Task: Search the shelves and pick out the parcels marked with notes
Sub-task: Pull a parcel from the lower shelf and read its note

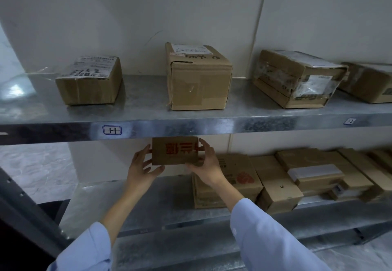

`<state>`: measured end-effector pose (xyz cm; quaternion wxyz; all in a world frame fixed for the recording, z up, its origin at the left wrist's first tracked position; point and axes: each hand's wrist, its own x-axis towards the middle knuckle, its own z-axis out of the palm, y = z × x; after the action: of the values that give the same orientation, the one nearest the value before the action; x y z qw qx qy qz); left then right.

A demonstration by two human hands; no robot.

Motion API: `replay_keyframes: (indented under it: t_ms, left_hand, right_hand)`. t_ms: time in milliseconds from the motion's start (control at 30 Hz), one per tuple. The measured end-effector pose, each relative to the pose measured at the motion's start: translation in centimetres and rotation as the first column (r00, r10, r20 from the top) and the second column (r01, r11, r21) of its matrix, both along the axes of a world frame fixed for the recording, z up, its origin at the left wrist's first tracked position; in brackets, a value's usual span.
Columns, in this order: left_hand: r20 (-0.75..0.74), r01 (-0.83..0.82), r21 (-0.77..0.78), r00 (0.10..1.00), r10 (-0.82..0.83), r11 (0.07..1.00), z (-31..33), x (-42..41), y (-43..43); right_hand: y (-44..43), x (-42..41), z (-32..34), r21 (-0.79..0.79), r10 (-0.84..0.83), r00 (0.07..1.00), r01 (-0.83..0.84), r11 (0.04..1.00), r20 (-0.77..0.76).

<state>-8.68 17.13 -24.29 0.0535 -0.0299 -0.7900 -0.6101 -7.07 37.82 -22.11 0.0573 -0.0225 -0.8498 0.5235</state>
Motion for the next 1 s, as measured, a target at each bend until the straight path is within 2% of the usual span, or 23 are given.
replay_keyframes:
  t_ms: [167, 333, 567, 800, 1000]
  left_hand:
    - [-0.010, 0.010, -0.018, 1.000, -0.010, 1.000, -0.8, 0.0, -0.4]
    - [-0.001, -0.025, 0.116, 1.000, 0.025, 0.993, -1.6, 0.4, -0.8]
    - [0.001, -0.042, 0.114, 0.999, 0.042, 0.993, -2.2, 0.4, -1.6]
    - [-0.014, -0.090, -0.026, 0.996, 0.090, 0.996, -4.1, 0.5, -2.6]
    - [0.073, -0.110, -0.153, 0.990, 0.122, 0.982, -7.0, 0.6, -4.1]
  right_hand:
    - [-0.7, 0.0, -0.5, 0.060, 0.034, 0.999, -0.035, 0.998, 0.010]
    - [-0.7, 0.1, -1.0, -0.028, 0.012, 1.000, -0.011, 1.000, 0.027]
    - [-1.7, 0.0, -1.5, -0.099, 0.030, 0.999, -0.027, 0.995, 0.028]
    - [-3.0, 0.1, -2.3, 0.117, 0.067, 0.997, -0.071, 0.991, 0.039]
    - [-4.8, -0.3, -4.5, 0.198, 0.132, 0.976, -0.167, 0.966, 0.176]
